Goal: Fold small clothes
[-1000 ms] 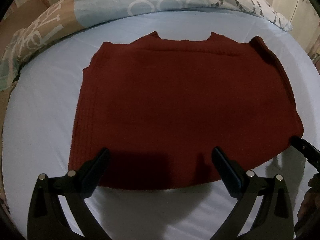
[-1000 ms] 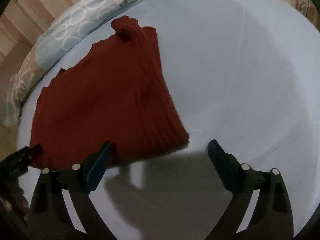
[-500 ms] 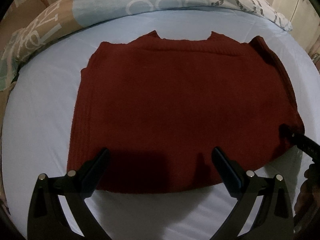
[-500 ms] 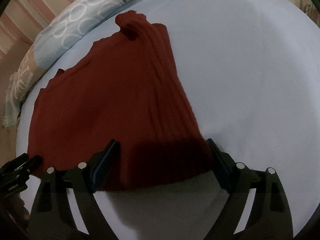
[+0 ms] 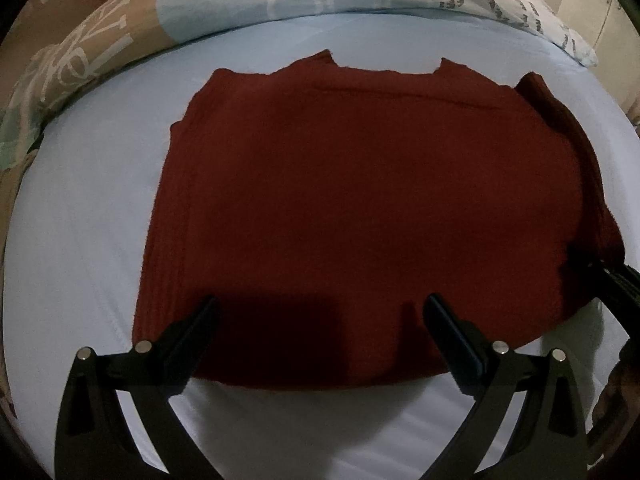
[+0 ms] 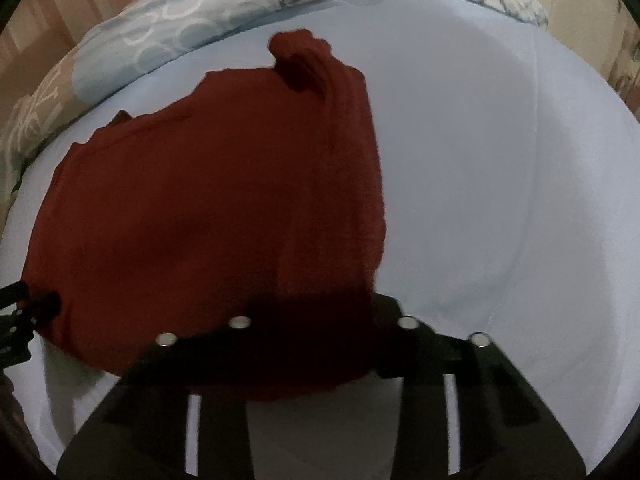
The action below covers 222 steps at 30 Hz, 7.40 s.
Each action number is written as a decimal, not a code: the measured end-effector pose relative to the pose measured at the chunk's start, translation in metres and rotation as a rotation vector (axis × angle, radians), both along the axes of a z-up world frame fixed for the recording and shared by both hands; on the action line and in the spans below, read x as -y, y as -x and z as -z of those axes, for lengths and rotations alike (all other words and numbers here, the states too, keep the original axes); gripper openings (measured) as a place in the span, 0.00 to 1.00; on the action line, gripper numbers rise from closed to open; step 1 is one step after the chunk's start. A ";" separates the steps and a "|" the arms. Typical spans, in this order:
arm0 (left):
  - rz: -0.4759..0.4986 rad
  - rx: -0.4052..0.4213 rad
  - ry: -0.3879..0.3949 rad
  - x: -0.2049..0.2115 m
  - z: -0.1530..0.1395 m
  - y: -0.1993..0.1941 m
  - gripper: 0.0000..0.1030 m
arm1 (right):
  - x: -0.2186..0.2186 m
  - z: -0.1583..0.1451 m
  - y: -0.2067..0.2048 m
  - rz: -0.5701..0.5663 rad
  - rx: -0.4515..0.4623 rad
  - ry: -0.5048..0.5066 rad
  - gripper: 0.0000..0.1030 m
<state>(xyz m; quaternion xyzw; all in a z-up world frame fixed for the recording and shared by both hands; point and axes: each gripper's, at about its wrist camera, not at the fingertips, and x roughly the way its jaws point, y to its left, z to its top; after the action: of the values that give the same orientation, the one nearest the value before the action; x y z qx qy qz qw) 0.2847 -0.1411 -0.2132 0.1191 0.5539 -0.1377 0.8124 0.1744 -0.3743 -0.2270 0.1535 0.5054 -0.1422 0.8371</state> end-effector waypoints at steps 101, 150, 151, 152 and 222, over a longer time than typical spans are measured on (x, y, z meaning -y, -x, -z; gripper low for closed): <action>-0.203 0.115 0.002 -0.248 -0.032 -0.037 0.98 | -0.319 -0.027 -0.085 -0.435 0.135 0.109 0.29; 0.045 -0.025 0.114 -0.047 -0.018 -0.068 0.34 | -0.121 -0.073 -0.065 -0.153 0.188 0.135 0.81; 0.049 -0.011 0.107 -0.047 -0.020 -0.066 0.31 | -0.120 -0.072 -0.066 -0.152 0.188 0.129 0.81; 0.051 0.009 0.105 -0.048 -0.022 -0.064 0.31 | -0.119 -0.072 -0.067 -0.151 0.186 0.125 0.81; 0.008 0.009 0.029 -0.150 -0.018 -0.021 0.98 | -0.188 -0.062 -0.041 -0.329 0.168 -0.054 0.97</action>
<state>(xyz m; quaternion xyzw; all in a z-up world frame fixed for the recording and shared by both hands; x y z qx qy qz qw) 0.3054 0.0087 -0.1956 0.1104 0.5478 -0.1485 0.8159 0.2150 -0.1860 -0.1651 0.1024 0.4557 0.0237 0.8839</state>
